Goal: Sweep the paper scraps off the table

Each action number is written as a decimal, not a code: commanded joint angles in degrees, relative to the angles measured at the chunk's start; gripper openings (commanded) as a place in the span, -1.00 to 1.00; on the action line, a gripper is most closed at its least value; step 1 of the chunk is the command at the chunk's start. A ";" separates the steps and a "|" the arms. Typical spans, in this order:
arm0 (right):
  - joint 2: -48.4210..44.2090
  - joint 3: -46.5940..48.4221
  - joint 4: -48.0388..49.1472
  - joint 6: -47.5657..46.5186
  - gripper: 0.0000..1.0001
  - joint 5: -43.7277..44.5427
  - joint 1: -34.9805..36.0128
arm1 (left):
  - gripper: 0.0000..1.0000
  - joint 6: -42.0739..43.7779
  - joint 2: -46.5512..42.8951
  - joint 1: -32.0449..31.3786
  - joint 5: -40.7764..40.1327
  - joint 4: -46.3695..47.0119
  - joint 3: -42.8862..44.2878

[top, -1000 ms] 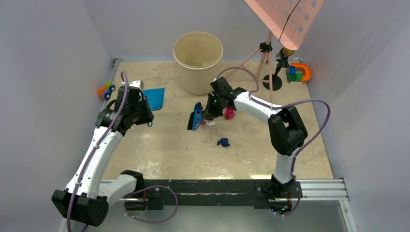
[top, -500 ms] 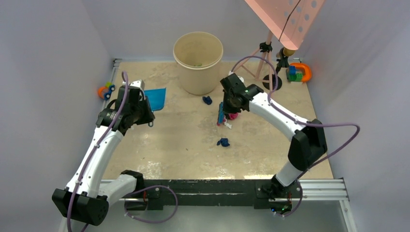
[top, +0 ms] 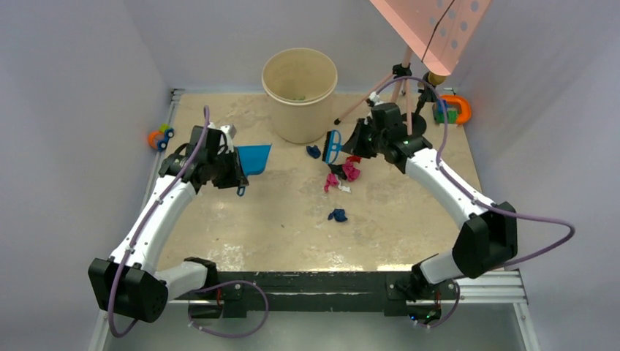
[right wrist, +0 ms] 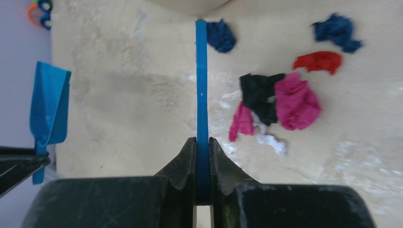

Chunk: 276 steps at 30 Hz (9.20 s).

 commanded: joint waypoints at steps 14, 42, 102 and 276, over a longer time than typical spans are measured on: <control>16.82 -8.64 30.71 21.93 -1.00 -8.85 0.41 | -1.00 1.28 -1.41 -0.01 1.49 1.45 0.87; -6.32 -3.89 -12.48 -13.42 -1.00 -5.01 11.40 | -1.00 1.62 -0.28 -0.01 1.97 1.49 0.87; 15.94 15.61 -8.79 -51.91 -1.00 35.17 5.18 | -1.00 -9.28 11.40 -40.82 -20.07 5.51 -5.12; -31.46 -17.75 -6.73 -16.57 -1.00 21.11 7.38 | -1.00 -71.99 51.15 -0.99 42.96 71.08 43.47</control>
